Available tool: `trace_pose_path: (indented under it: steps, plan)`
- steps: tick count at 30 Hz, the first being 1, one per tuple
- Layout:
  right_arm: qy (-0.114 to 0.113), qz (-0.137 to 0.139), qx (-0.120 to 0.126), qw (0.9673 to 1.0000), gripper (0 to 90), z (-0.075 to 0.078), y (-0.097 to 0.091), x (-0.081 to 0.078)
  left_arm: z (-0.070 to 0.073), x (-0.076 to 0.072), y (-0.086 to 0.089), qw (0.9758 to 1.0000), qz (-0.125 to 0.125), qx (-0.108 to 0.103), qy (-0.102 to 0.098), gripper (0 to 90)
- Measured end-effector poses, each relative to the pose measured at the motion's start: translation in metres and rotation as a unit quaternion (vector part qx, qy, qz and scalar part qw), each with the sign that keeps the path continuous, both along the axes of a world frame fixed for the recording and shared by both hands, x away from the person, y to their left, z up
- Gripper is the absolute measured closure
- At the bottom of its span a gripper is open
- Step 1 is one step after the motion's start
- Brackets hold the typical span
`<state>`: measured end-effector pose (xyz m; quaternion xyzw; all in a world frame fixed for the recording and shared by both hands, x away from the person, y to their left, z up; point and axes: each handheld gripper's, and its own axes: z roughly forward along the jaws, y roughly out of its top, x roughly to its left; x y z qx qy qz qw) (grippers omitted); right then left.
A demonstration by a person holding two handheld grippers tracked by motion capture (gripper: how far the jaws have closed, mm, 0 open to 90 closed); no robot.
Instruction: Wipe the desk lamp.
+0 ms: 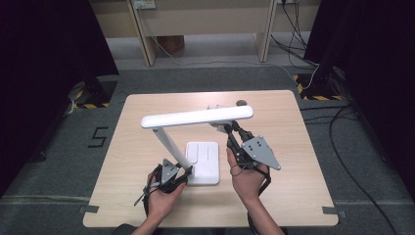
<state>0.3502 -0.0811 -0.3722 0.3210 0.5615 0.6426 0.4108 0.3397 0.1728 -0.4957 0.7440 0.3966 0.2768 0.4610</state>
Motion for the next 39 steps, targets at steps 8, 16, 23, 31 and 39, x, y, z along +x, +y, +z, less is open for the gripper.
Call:
trace_pose_path:
  steps: [8, 16, 23, 31, 39]
  plan:
    - [-0.002, 0.004, 0.0, 1.0, 80.5, -0.001, 0.003, 0.0, 0.0, 0.0, -0.001, 1.0, 0.002, 0.0, 0.0, 59.6]
    - [0.0, 0.013, -0.002, 0.9999, 80.5, -0.001, 0.01, 0.0, 0.0, -0.001, -0.001, 1.0, 0.002, 0.0, 0.0, 59.6]
    - [-0.001, 0.019, -0.001, 0.9998, 80.5, -0.001, 0.016, 0.0, 0.0, -0.001, -0.001, 1.0, 0.002, 0.0, 0.0, 59.6]
    - [0.002, 0.024, 0.0, 0.9997, 80.5, -0.001, 0.02, -0.001, 0.0, -0.001, -0.001, 1.0, 0.003, 0.001, 0.0, 59.6]
    - [0.0, 0.03, -0.004, 0.9995, 80.5, -0.001, 0.026, -0.001, 0.0, -0.001, -0.001, 1.0, 0.003, 0.001, 0.0, 59.6]
